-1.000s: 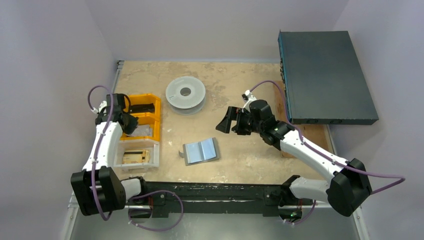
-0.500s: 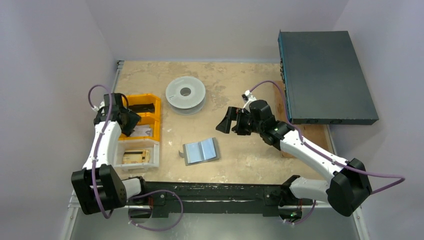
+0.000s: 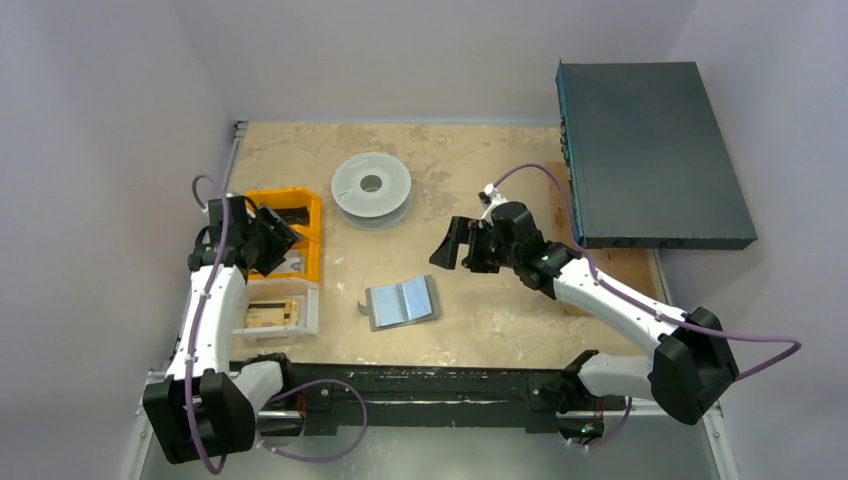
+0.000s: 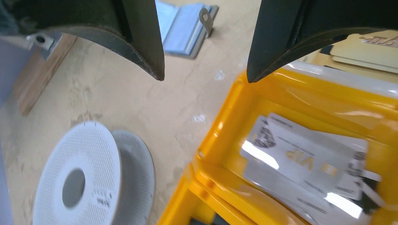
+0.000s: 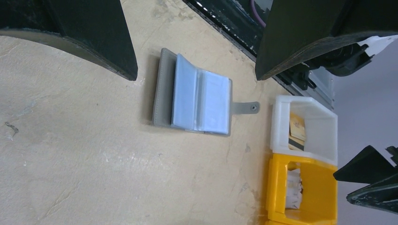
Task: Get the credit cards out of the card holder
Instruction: Place the credit card in the storage box, then remove the credit card from the card holder.
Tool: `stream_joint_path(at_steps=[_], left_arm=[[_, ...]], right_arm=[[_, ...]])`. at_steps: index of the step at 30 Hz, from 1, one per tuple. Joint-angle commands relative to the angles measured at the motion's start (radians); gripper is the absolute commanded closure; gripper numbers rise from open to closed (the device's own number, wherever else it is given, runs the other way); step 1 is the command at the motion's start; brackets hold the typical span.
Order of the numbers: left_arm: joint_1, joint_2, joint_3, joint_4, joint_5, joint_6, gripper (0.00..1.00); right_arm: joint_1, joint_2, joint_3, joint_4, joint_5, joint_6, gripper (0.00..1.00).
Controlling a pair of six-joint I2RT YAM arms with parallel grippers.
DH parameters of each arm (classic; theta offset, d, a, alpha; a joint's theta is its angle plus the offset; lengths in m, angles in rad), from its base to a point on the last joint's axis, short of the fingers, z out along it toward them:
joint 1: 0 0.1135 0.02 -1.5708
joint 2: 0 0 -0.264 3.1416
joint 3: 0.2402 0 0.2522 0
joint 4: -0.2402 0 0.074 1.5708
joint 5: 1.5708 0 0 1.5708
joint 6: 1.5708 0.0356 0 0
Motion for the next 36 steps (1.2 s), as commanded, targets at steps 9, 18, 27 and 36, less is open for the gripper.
stream_joint_path(at_steps=[9, 18, 27, 36], left_arm=[[-0.331, -0.013, -0.035, 0.051, 0.218, 0.064, 0.35], [-0.443, -0.033, -0.079, 0.008, 0.101, 0.021, 0.37], [-0.438, -0.101, -0.039, -0.055, 0.010, 0.020, 0.38], [-0.415, -0.140, -0.064, -0.041, 0.020, -0.004, 0.40]], right_arm=[[0.160, 0.131, 0.102, 0.011, 0.100, 0.031, 0.01], [0.293, 0.298, 0.203, 0.002, 0.151, 0.053, 0.11], [0.378, 0.504, 0.358, -0.090, 0.232, 0.029, 0.45], [0.438, 0.619, 0.473, -0.199, 0.357, -0.017, 0.50]])
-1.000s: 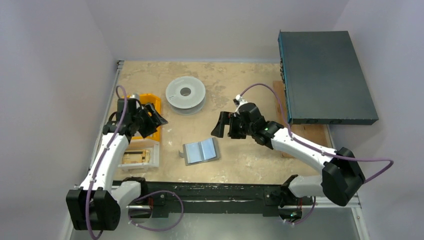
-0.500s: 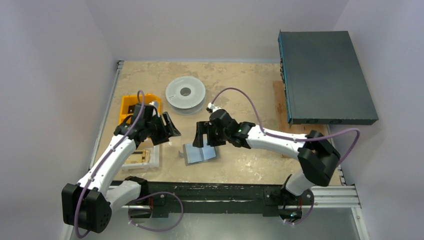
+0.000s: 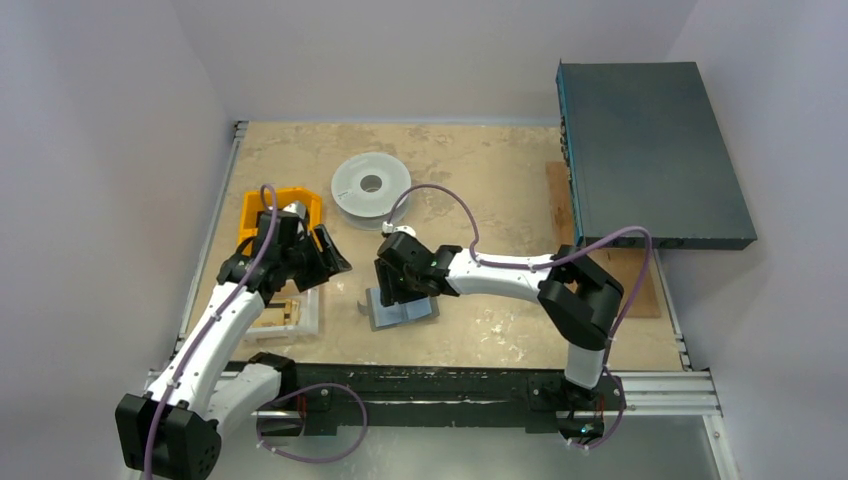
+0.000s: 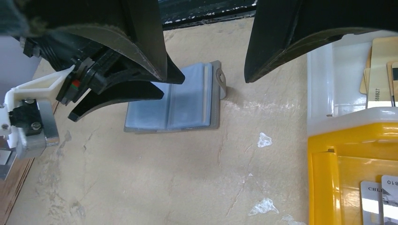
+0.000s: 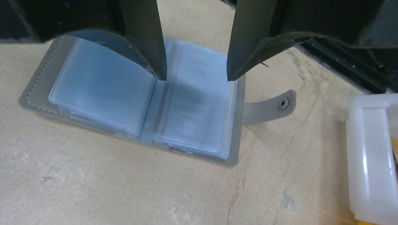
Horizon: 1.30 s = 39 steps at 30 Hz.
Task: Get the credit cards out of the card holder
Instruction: Remove the credit card from the card holder.
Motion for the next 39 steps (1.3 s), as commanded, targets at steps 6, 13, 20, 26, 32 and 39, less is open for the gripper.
stream_joint_path(at_steps=[6, 13, 20, 26, 32, 39], left_arm=[[0.028, -0.029, -0.002, 0.027, 0.013, -0.029, 0.40], [0.031, -0.027, -0.009, 0.032, 0.033, -0.020, 0.40], [0.030, -0.013, -0.039, 0.056, 0.076, -0.019, 0.41], [0.026, 0.013, -0.068, 0.079, 0.120, -0.017, 0.41], [-0.020, 0.062, -0.092, 0.123, 0.164, -0.028, 0.45], [-0.128, 0.145, -0.078, 0.176, 0.155, -0.053, 0.65]], right_arm=[[0.059, 0.087, 0.127, -0.096, 0.137, -0.041, 0.50], [0.070, 0.152, 0.171, -0.159, 0.195, -0.045, 0.50], [0.069, 0.196, 0.127, -0.151, 0.132, -0.028, 0.55], [0.044, 0.178, 0.032, -0.067, 0.060, -0.002, 0.71], [-0.007, 0.135, -0.066, 0.052, -0.045, 0.011, 0.82], [-0.064, 0.110, -0.159, 0.193, -0.190, 0.022, 0.93]])
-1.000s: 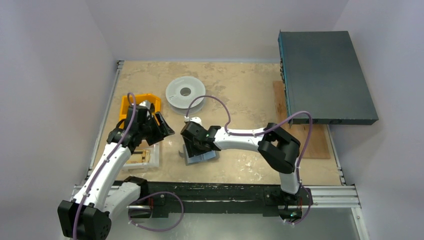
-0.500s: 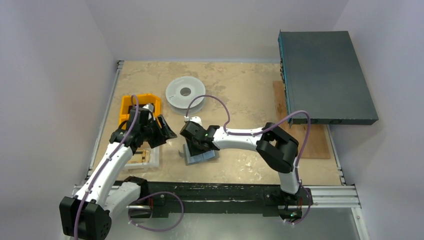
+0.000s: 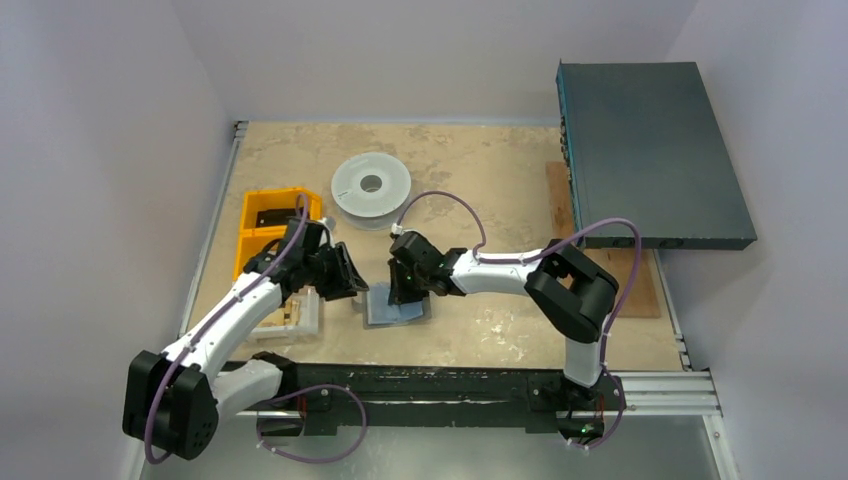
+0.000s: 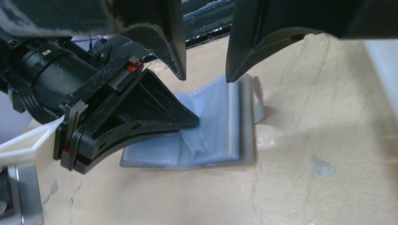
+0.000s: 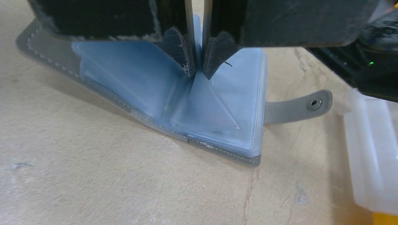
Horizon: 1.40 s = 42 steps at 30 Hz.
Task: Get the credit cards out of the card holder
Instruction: Remove the credit card from the card holder.
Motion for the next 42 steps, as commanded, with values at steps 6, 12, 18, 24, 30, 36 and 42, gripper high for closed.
stream_joint_path(at_steps=[6, 12, 18, 24, 30, 36, 42], left_arm=[[-0.135, 0.152, 0.012, 0.136, -0.020, -0.058, 0.82], [-0.155, 0.256, -0.012, 0.216, -0.052, -0.082, 0.92], [-0.167, 0.336, -0.049, 0.275, -0.089, -0.117, 1.00], [-0.170, 0.364, -0.061, 0.269, -0.135, -0.128, 1.00], [-0.188, 0.355, -0.039, 0.255, -0.135, -0.125, 1.00], [-0.253, 0.328, 0.029, 0.203, -0.146, -0.124, 1.00], [-0.326, 0.338, 0.078, 0.232, -0.124, -0.157, 1.00]], right_arm=[[-0.044, 0.039, -0.123, 0.097, -0.145, 0.016, 0.96], [-0.058, 0.009, -0.164, 0.141, -0.169, 0.014, 0.97], [-0.059, -0.062, -0.171, 0.147, -0.161, -0.016, 0.92], [-0.059, -0.146, -0.148, 0.104, -0.114, -0.050, 0.80], [-0.058, -0.207, -0.133, 0.071, -0.101, -0.062, 0.65], [-0.059, -0.263, -0.128, 0.028, -0.074, -0.055, 0.56], [-0.059, -0.326, -0.154, -0.023, 0.011, -0.022, 0.54]])
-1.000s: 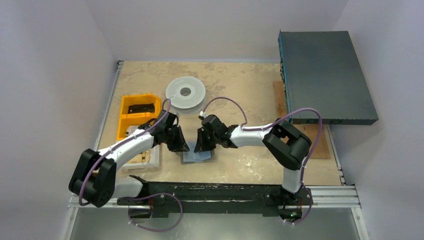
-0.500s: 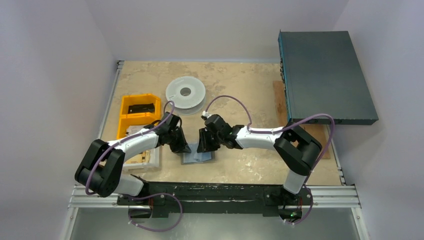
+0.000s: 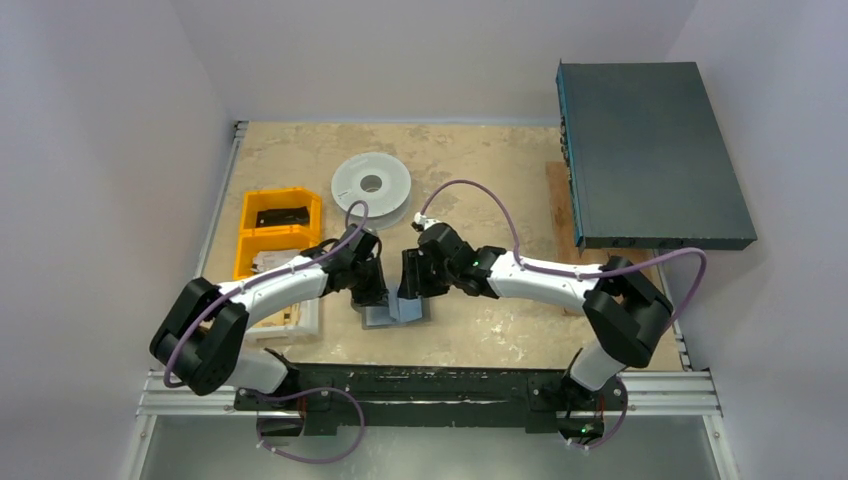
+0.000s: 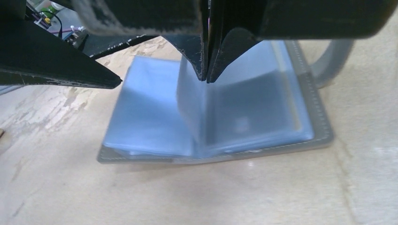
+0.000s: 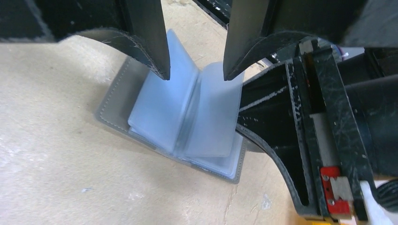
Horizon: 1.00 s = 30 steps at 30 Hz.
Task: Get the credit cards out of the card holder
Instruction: Remove the credit card from the card holder.
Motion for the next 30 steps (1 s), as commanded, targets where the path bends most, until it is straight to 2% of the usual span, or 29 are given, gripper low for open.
stream_joint_path(at_steps=[1, 9, 14, 20, 26, 30], left_arm=[[-0.051, 0.006, 0.059, 0.041, 0.007, -0.038, 1.00], [-0.088, 0.147, 0.078, 0.174, 0.093, -0.103, 1.00], [-0.088, 0.180, 0.083, 0.190, 0.099, -0.121, 1.00], [-0.088, 0.139, 0.082, 0.155, 0.082, -0.112, 1.00], [-0.080, 0.031, 0.060, 0.064, 0.016, -0.089, 1.00], [-0.037, -0.069, 0.033, -0.022, -0.037, -0.040, 0.97]], right_arm=[[0.005, -0.074, -0.007, -0.047, 0.089, 0.022, 0.54], [0.004, -0.131, -0.048, -0.057, 0.119, 0.063, 0.55], [0.004, -0.108, -0.066, -0.018, 0.099, 0.068, 0.63], [0.004, -0.009, -0.059, 0.058, 0.020, 0.092, 0.79], [-0.008, 0.095, -0.043, 0.061, 0.025, 0.089, 0.85], [-0.026, 0.114, -0.065, 0.066, 0.024, 0.091, 0.85]])
